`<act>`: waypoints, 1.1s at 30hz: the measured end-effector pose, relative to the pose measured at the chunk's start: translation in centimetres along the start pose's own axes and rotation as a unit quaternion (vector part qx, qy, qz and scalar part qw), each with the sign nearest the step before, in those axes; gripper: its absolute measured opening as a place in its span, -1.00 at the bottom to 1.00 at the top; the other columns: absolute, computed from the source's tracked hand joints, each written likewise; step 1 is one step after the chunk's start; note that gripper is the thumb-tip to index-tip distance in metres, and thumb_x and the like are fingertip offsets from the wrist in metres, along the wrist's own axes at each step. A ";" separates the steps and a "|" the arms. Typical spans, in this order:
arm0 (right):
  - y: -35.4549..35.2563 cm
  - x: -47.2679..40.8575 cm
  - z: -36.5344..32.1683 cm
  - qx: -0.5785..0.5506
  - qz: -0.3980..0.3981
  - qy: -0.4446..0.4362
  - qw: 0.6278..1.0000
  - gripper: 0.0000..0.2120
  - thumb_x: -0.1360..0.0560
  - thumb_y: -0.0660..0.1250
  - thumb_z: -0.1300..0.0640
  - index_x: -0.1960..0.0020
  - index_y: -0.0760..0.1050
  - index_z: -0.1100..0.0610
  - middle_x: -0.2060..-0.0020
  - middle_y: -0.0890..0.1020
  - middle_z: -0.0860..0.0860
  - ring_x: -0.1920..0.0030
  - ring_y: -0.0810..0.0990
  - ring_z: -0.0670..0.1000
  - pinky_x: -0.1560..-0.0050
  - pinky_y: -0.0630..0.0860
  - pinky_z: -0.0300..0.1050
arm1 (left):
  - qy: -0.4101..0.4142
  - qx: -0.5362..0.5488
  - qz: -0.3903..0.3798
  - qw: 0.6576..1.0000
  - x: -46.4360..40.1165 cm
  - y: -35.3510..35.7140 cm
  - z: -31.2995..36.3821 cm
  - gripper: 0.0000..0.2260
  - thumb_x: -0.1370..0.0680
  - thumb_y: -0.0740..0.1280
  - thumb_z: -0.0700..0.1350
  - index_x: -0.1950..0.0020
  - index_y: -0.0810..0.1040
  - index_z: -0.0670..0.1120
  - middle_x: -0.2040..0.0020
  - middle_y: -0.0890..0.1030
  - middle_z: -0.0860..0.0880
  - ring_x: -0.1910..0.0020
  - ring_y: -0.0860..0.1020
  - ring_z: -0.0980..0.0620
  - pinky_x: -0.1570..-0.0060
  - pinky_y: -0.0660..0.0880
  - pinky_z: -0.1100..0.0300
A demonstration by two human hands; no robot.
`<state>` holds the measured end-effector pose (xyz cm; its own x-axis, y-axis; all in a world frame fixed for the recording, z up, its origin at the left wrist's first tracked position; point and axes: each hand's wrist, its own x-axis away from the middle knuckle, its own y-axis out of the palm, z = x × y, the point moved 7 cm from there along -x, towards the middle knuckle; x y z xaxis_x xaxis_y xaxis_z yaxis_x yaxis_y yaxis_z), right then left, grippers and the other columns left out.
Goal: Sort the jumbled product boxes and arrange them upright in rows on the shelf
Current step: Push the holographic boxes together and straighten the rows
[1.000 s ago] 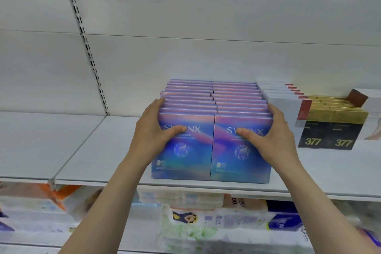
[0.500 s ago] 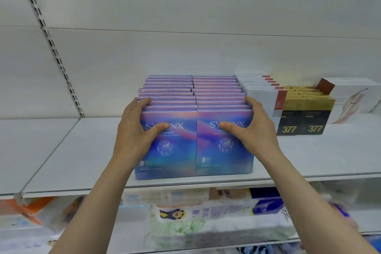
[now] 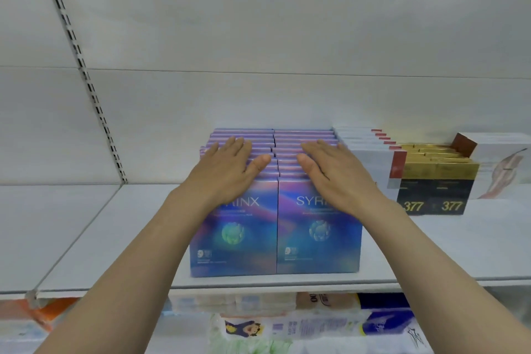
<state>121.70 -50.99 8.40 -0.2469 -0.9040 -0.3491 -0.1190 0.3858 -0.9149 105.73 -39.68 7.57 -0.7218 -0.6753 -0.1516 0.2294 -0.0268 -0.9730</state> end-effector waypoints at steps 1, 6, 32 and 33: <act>0.2 -0.5 0.0 0.005 -0.016 -0.001 1.000 -0.45 -0.66 -0.07 -0.17 -0.56 0.23 0.06 -0.54 0.28 0.00 -0.57 0.13 -0.02 -0.55 -0.02 0.01 | -0.011 0.001 -0.019 1.000 -0.4 0.3 -0.1 -0.05 -0.35 -0.32 0.44 -0.60 0.01 -0.08 -0.61 0.00 -0.03 -0.58 -0.07 0.06 -0.52 -0.14 0.04; 1.2 -1.7 0.4 0.019 -0.073 0.015 0.997 -0.29 -0.57 -0.21 -0.34 -0.57 0.18 0.02 -0.55 0.25 -0.03 -0.56 0.15 -0.03 -0.52 0.06 0.02 | -0.020 0.011 -0.032 0.999 -1.1 0.6 -0.2 -0.07 -0.39 -0.28 0.48 -0.56 0.14 -0.08 -0.59 0.11 -0.02 -0.56 0.04 0.04 -0.48 -0.01 0.06; 0.7 1.3 2.5 0.023 -0.146 0.012 0.989 0.12 -0.20 0.42 -0.49 -0.57 -0.07 -0.24 -0.58 0.00 -0.24 -0.58 -0.02 -0.13 -0.50 0.14 -0.04 | 0.099 -0.087 -0.017 0.991 1.7 0.7 -0.8 0.11 -0.26 0.42 0.40 -0.60 -0.06 -0.02 -0.61 -0.02 0.01 -0.57 0.00 0.05 -0.49 -0.03 0.15; 0.7 1.3 2.5 0.025 -0.145 0.013 0.989 0.12 -0.19 0.42 -0.50 -0.57 -0.06 -0.24 -0.58 0.01 -0.23 -0.58 0.00 -0.12 -0.50 0.14 -0.04 | 0.103 -0.088 -0.021 0.991 1.7 0.7 -0.7 0.11 -0.26 0.42 0.41 -0.60 -0.06 -0.02 -0.61 -0.02 0.01 -0.57 0.00 0.05 -0.49 -0.02 0.15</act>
<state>123.69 -52.35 6.82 -0.2343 -0.9700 -0.0654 -0.1406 0.1003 -0.9850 104.17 -40.33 6.49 -0.8503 -0.5114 -0.1244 0.0916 0.0890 -0.9918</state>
